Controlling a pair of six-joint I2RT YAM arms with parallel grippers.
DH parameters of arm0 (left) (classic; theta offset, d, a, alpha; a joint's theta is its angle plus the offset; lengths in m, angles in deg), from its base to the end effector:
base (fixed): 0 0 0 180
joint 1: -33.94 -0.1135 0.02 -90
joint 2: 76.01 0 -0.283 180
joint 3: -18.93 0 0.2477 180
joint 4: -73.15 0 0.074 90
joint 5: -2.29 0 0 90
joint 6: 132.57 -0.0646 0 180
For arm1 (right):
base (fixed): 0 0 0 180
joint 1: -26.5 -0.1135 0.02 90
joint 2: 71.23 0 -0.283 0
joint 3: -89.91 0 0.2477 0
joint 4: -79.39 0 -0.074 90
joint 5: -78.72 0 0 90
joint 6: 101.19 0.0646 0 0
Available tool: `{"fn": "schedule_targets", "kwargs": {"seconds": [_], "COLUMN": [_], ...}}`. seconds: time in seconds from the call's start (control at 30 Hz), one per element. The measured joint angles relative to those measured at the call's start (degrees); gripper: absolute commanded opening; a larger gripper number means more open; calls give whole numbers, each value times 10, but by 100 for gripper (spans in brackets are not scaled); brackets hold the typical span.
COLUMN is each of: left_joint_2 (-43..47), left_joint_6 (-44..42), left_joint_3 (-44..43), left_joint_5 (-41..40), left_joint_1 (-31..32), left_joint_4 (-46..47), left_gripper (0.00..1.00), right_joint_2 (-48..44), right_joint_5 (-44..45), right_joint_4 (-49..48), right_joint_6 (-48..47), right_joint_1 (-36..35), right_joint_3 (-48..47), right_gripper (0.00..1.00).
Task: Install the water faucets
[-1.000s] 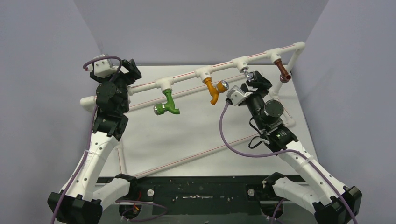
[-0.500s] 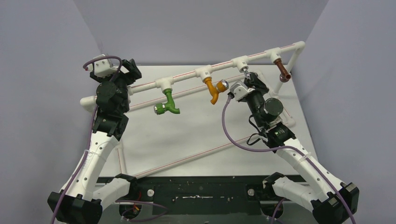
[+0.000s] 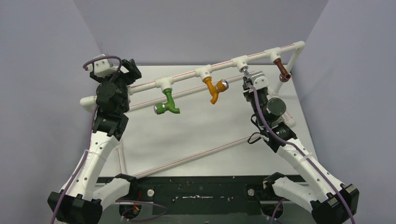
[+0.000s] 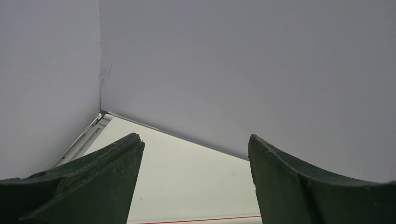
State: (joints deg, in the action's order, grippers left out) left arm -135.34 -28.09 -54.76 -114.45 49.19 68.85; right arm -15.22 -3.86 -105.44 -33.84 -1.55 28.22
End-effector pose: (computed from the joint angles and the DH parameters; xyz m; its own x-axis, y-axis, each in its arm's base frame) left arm 0.2443 -0.0365 0.4414 0.2113 -0.2891 -0.9337 -0.1443 0.9356 -0.3223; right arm 0.2193 0.1074 0.3978 0.2850 -0.2809 -0.9165 -0.2649 0.8958 -0.3569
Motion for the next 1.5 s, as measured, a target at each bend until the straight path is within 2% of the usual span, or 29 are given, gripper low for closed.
{"fn": "schedule_targets", "kwargs": {"seconds": [0.6, 0.87, 1.03, 1.23, 1.47, 1.5], "left_joint_2": [0, 0, 0, 0, 0, 0], "left_joint_6": [0, 0, 0, 0, 1, 1], "left_joint_3": [-1, -1, -1, -1, -1, -1], "left_joint_5": [0, -1, -1, -1, -1, -1], "left_joint_1": [0, 0, 0, 0, 0, 0], "left_joint_4": [0, 0, 0, 0, 0, 0], "left_gripper": [80, 80, 80, 80, 80, 80], "right_joint_2": [-4, -4, -4, -4, -4, -4], "right_joint_5": [61, 82, 93, 109, 116, 117], "right_joint_4": [5, -33, -64, -54, 43, 58], "right_joint_6": [564, 801, 918, 1047, 1135, 1139], "right_joint_1": [7, 10, 10, 9, 7, 6], "right_joint_3": [1, 31, 52, 55, 11, 4], "right_gripper": [0, 0, 0, 0, 0, 2]}}
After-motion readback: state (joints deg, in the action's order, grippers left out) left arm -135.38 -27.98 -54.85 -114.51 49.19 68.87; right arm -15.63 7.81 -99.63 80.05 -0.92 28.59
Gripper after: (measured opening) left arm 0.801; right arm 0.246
